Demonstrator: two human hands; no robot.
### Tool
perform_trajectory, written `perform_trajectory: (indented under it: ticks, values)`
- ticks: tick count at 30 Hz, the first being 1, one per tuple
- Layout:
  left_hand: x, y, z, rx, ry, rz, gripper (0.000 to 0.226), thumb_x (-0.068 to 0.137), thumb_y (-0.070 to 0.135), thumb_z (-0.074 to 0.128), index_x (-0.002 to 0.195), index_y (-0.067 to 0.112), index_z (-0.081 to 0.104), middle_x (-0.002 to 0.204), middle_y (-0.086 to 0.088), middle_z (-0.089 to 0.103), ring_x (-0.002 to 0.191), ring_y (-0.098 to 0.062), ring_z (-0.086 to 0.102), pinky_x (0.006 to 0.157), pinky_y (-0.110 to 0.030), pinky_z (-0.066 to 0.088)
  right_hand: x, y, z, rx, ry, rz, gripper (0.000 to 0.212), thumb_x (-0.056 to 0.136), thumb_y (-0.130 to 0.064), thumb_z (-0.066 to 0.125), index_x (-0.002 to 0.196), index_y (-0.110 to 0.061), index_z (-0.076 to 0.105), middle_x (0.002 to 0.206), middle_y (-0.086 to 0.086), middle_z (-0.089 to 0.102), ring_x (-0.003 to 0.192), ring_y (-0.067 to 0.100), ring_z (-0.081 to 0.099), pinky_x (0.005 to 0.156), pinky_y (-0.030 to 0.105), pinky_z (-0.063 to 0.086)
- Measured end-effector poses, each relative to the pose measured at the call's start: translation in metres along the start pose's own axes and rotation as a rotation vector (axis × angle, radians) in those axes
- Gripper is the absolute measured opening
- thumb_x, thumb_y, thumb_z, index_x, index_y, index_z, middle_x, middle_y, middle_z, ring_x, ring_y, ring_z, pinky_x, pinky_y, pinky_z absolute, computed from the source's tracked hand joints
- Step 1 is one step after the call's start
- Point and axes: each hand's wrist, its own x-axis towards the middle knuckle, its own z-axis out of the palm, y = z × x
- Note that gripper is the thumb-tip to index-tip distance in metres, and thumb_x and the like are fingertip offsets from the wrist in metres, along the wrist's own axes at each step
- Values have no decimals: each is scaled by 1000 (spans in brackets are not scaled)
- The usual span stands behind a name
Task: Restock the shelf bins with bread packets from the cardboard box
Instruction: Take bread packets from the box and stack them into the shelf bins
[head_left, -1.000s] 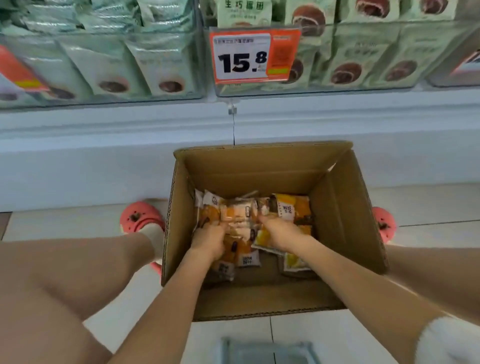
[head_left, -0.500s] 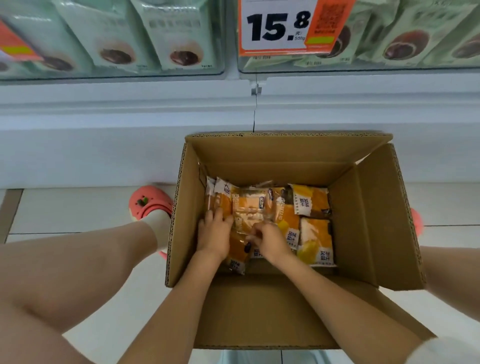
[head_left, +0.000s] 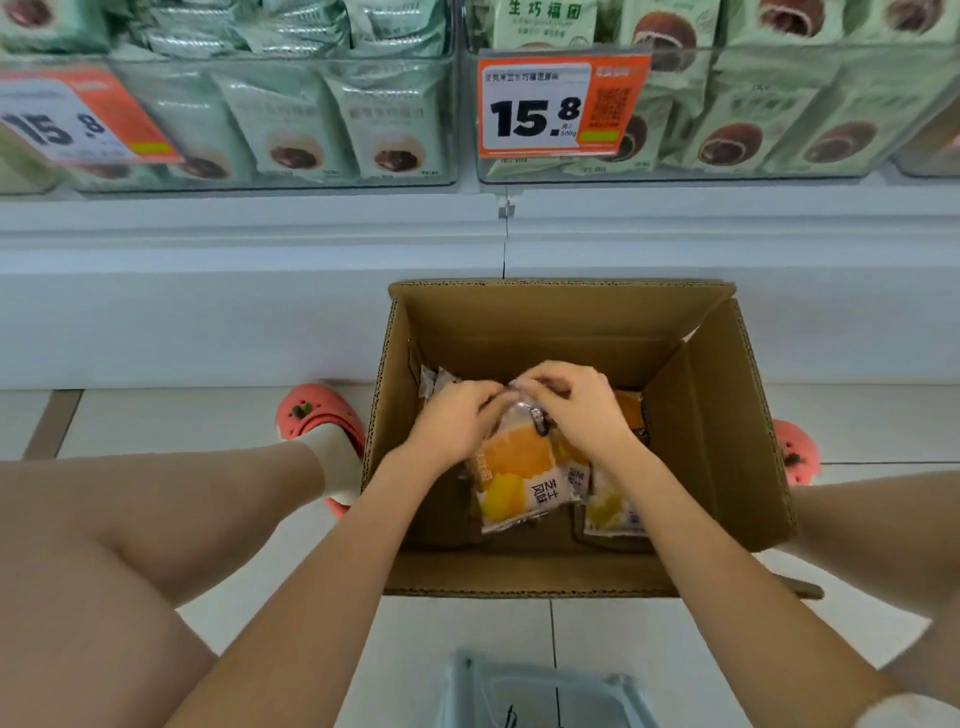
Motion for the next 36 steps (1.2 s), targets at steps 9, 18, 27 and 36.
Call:
perform_trajectory:
  ticks: [9, 18, 27, 36]
  values:
    - [-13, 54, -35, -432, 547, -52, 39, 102, 32, 35, 71, 14, 51, 63, -2, 52, 61, -16, 50, 64, -31, 41, -52, -44, -69, 540, 136, 244, 29, 93, -36, 56, 121, -30, 57, 109, -1, 67, 98, 15, 67, 73, 30, 59]
    - [-44, 76, -24, -1021, 387, -254, 46, 100, 46, 30, 97, 15, 64, 90, -10, 72, 89, -30, 68, 90, -44, 50, -83, -54, -56, 308, 446, 56, 24, 100, -26, 43, 95, -31, 66, 93, -6, 71, 86, 17, 67, 75, 37, 55]
    - [-43, 97, -37, -1035, 316, -242, 49, 102, 45, 25, 111, 16, 64, 101, -7, 73, 96, -23, 69, 95, -43, 50, -94, -82, -56, 449, 549, 53, 20, 102, -24, 34, 103, -11, 50, 96, -5, 62, 80, 5, 66, 57, 29, 58]
    - [-30, 185, -159, -913, 439, 126, 36, 96, 49, 41, 108, 19, 58, 96, 4, 66, 83, -2, 65, 76, -21, 52, -63, -195, -156, 306, 399, -304, 43, 94, -29, 52, 135, -20, 44, 131, -6, 57, 123, 11, 52, 103, 36, 44]
